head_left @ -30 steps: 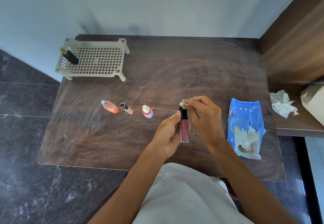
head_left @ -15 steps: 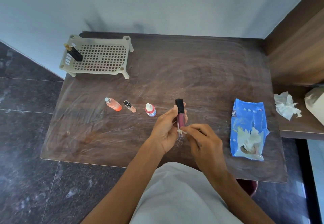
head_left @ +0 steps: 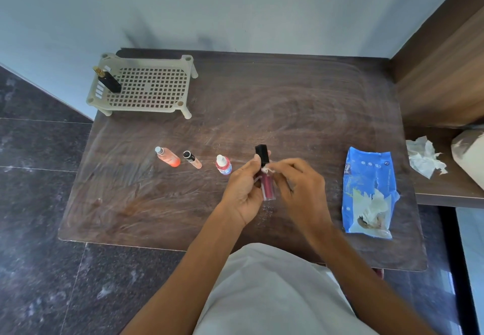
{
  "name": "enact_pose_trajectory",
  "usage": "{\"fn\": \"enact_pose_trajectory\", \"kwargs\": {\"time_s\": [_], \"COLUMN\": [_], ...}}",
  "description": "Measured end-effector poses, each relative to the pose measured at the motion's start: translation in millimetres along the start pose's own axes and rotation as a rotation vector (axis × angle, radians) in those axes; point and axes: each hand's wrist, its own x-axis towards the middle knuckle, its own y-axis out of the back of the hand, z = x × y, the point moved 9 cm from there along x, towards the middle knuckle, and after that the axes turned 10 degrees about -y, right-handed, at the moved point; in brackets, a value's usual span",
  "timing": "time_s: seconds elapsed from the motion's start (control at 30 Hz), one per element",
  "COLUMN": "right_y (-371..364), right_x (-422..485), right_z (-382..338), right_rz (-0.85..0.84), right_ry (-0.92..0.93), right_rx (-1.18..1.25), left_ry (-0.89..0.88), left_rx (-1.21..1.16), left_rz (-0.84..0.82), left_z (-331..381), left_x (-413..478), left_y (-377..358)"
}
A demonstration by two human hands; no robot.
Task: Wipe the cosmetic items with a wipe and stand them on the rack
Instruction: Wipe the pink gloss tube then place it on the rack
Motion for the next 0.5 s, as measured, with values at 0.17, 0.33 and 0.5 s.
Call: {"fn": "enact_pose_trajectory", "kwargs": {"time_s": [0.17, 0.33, 0.5], "right_y": [0.2, 8.9, 22.7], "right_x": [-37.2, -44.2, -36.3], "right_z": [1.4, 5.3, 12.4], "right_rz": [-0.016, -0.030, 0.019], "right_ry": [0.010, -0.053, -0.172], "right_rx": [0.012, 0.055, 0.164], "left_ry": [0.014, 0.001, -0.044], "left_rx": [-0.070, -0.080, -0.044], "left_rz": [0.053, 0.018, -0.048], "left_z": [-0.2, -2.1, 1.0], "left_x": [-0.6, -2.3, -3.4], "left_y": [6.8, 3.1, -4.7]}}
